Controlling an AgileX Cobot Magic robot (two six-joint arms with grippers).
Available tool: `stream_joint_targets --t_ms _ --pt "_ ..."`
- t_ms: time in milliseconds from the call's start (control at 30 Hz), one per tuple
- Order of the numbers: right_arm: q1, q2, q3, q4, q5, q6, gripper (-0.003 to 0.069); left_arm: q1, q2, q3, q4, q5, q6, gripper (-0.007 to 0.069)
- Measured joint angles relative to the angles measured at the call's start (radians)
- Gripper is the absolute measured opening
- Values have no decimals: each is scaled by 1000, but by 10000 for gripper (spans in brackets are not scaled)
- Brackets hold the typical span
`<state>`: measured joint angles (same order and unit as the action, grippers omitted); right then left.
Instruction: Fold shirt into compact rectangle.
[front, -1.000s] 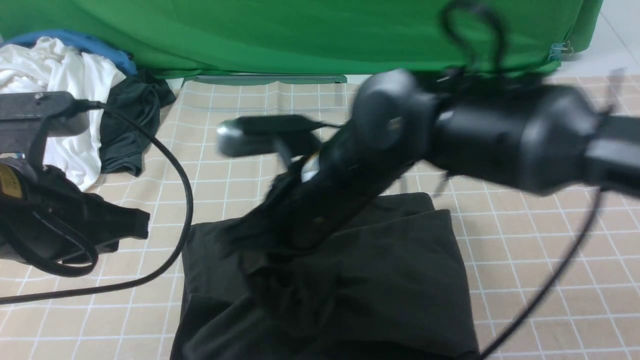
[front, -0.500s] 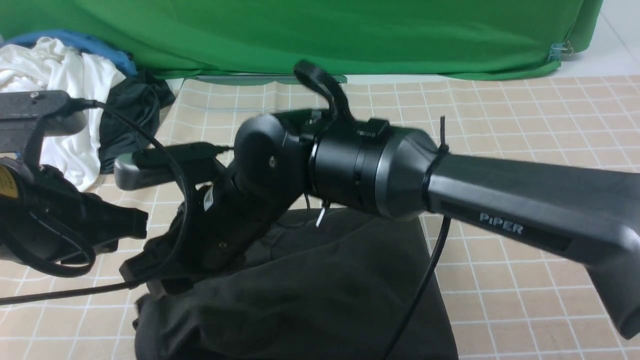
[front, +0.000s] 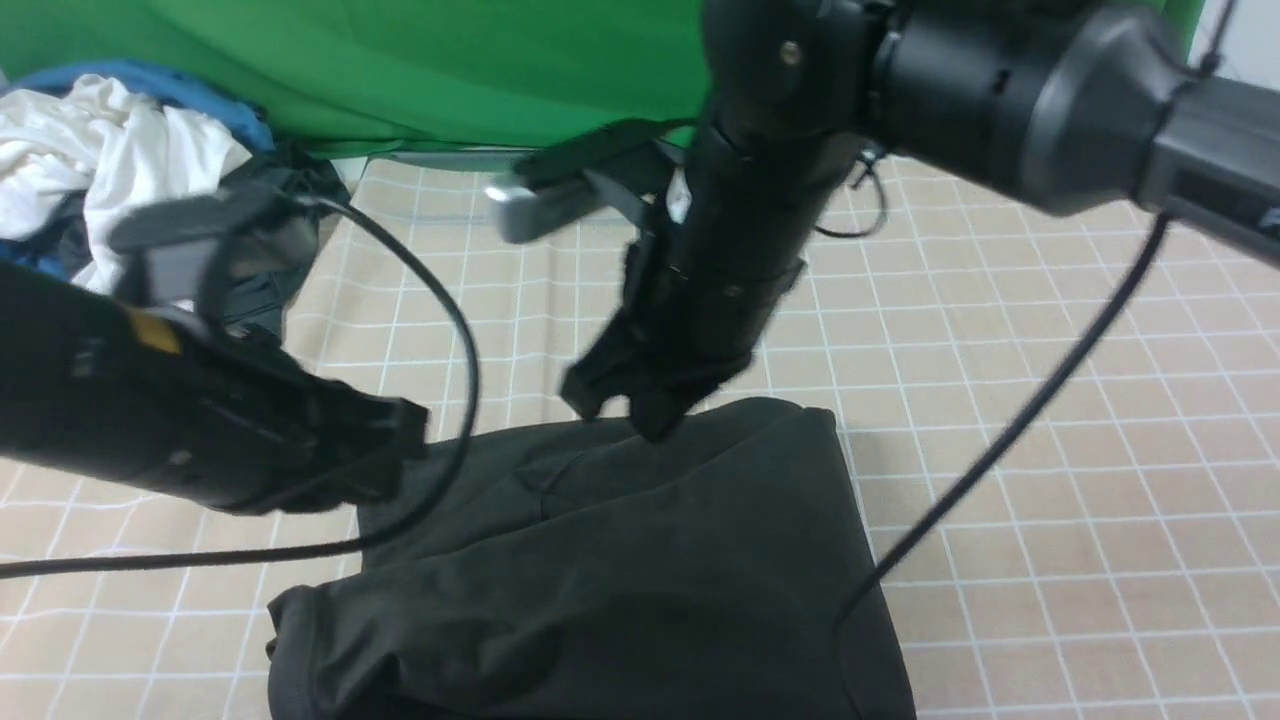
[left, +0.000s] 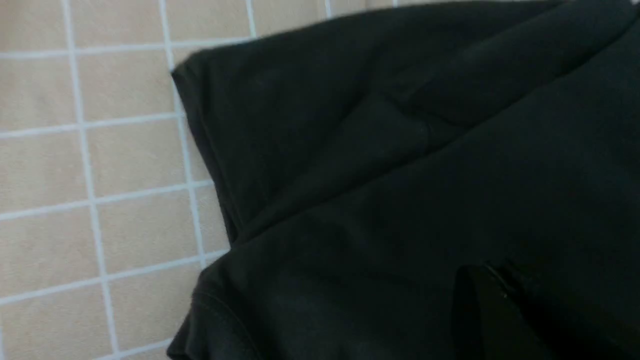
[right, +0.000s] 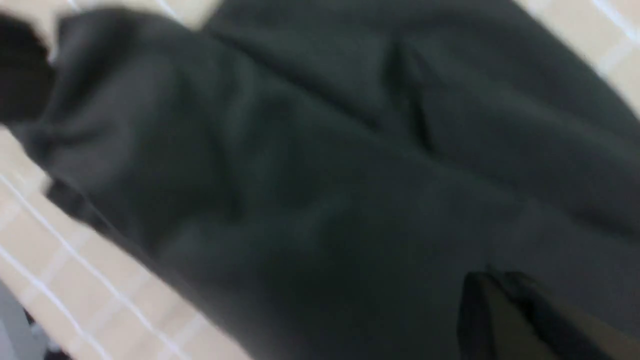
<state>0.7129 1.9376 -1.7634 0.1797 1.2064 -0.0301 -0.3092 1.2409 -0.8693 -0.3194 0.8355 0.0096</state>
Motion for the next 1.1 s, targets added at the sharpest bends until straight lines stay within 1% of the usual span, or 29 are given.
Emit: stream_joint_targets --t_ms 133,167,267,433,567,733,833,933,967,1067,1100 --pt "-3 -20 146 1 6 0 38 0 142 1 -29 10 36 19" --pt "-3 -20 199 2 -8 0 37 0 176 10 -51 19 64 19" --pt "-3 -20 303 4 -38 0 38 0 202 70 -104 10 102 19" --pt "-3 -21 439 6 -66 2 38 0 203 200 -129 -7 128 19" --pt "-3 -21 487 7 -111 15 38 0 203 244 -117 -20 130 19" --pt "-3 -32 490 7 -132 30 38 0 197 217 -101 -30 143 19" --pt "-3 -62 482 5 -139 30 38 0 165 164 -65 -21 121 19" --pt "-3 -114 473 1 -151 30 38 0 118 102 35 2 30 19" --pt "-3 -137 472 1 -158 30 38 0 105 78 106 20 -22 19" --pt "-4 -188 472 1 -172 30 38 0 96 53 239 69 -111 19" --pt "-4 -188 472 1 -173 30 38 0 96 53 245 72 -115 19"
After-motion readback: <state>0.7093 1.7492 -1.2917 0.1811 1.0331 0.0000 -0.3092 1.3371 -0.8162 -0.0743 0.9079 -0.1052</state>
